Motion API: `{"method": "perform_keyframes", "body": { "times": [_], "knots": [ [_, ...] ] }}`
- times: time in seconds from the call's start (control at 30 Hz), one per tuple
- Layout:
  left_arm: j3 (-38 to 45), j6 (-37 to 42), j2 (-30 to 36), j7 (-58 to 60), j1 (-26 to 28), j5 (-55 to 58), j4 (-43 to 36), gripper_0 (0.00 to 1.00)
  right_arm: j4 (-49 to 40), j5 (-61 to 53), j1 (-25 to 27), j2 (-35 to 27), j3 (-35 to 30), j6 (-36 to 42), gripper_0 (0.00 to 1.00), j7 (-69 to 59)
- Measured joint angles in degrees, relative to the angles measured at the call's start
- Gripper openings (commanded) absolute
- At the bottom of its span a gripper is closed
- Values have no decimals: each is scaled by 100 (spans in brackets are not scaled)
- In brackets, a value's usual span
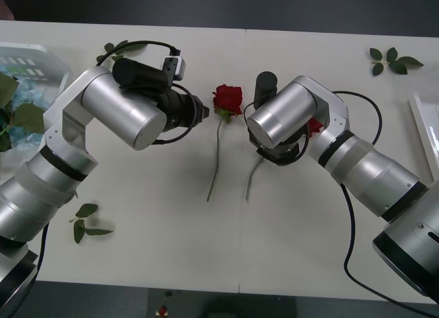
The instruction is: Put the red flowers into the right box and the blue flowers into the left box
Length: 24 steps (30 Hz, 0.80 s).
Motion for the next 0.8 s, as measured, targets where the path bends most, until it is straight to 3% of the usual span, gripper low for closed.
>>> {"method": "perform_keyframes", "body": {
  "times": [0.23, 0.6, 0.8],
  "knots": [
    [-786, -611, 0, 334, -364, -39, 667, 100, -226, -71, 0, -97, -1, 439, 0, 6],
    [-1698, -1394, 1, 441, -697, -38, 1306, 100, -2402, -565, 41, -1437, -8, 1442, 0, 28],
    [-2097, -1394, 1, 509, -941, -37, 1452, 100, -3702, -700, 559, -2209, -583, 1441, 0, 194]
  ]
}}
